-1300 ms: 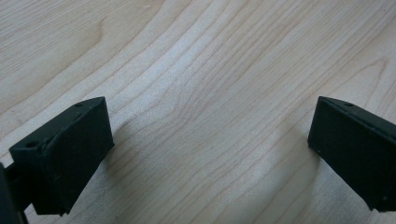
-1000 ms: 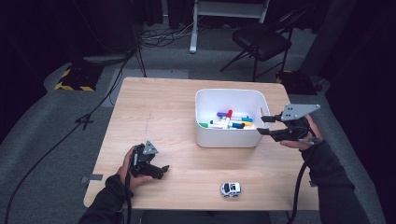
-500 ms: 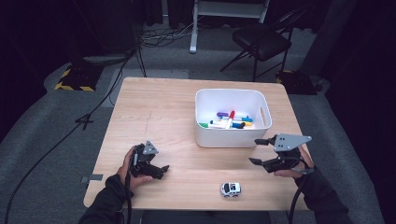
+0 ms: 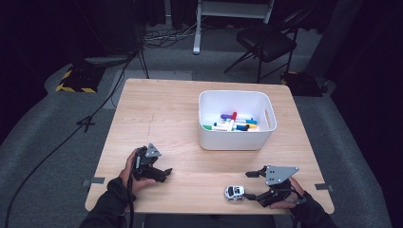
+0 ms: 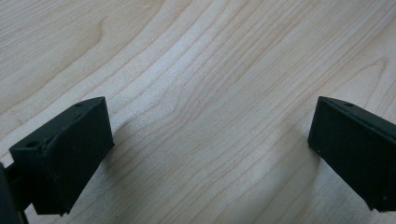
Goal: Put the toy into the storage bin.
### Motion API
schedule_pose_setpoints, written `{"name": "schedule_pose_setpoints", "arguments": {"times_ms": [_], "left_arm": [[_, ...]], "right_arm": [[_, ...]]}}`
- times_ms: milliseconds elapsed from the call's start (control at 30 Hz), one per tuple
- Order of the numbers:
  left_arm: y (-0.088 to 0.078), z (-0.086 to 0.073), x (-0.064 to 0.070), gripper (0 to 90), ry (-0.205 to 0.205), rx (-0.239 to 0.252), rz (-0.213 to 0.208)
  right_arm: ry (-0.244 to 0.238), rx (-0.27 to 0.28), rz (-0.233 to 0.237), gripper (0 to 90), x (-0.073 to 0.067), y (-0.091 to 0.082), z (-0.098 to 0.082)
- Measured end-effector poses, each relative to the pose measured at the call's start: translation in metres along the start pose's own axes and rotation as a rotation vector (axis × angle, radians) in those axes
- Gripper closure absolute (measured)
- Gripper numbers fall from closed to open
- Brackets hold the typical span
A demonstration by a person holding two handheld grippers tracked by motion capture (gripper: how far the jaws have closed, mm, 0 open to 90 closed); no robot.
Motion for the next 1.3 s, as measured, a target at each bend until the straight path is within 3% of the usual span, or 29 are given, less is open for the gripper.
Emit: {"name": "schedule_pose_setpoints", "arguments": {"times_ms": [133,467,700,800,867,1167,1300], "left_arm": [[0.000,0.000,0.000,0.1,0.000,0.000,0.000],[0.000,0.000,0.000,0.2,0.000,0.000,0.000],[0.000,0.000,0.000,0.2,0.001,0.001,0.001],[0.000,0.000,0.000,0.2,-0.002,0.001,0.001],[0.000,0.000,0.000,0.2,-0.002,0.001,0.001],[0.000,0.000,0.000,0.2,0.000,0.001,0.001],[0.000,0.000,0.000,0.1,0.000,0.000,0.000]], "right_arm": [[0.003,-0.014,0.038,27.3,-0.006,0.011,-0.008],[0.019,-0.066,0.045,28.4,-0.005,0.032,-0.024],[0.024,-0.092,0.031,29.4,-0.004,0.032,-0.026],[0.015,-0.088,0.032,36.6,-0.003,0.031,-0.026],[0.012,-0.081,0.051,46.4,-0.006,0.030,-0.025],[-0.009,-0.074,0.059,47.5,-0.006,0.029,-0.026],[0.013,-0.068,0.054,47.6,-0.007,0.026,-0.024]]}}
Point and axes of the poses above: each handheld gripper's, and its own axes: y roughly forward along the jaws, z roughly out of its top, x roughly to its right, the point moved 5 cm from there along y, roughly forward along the jaws, and after that the axes turned 14 degrees about x, right-handed, at the moved point
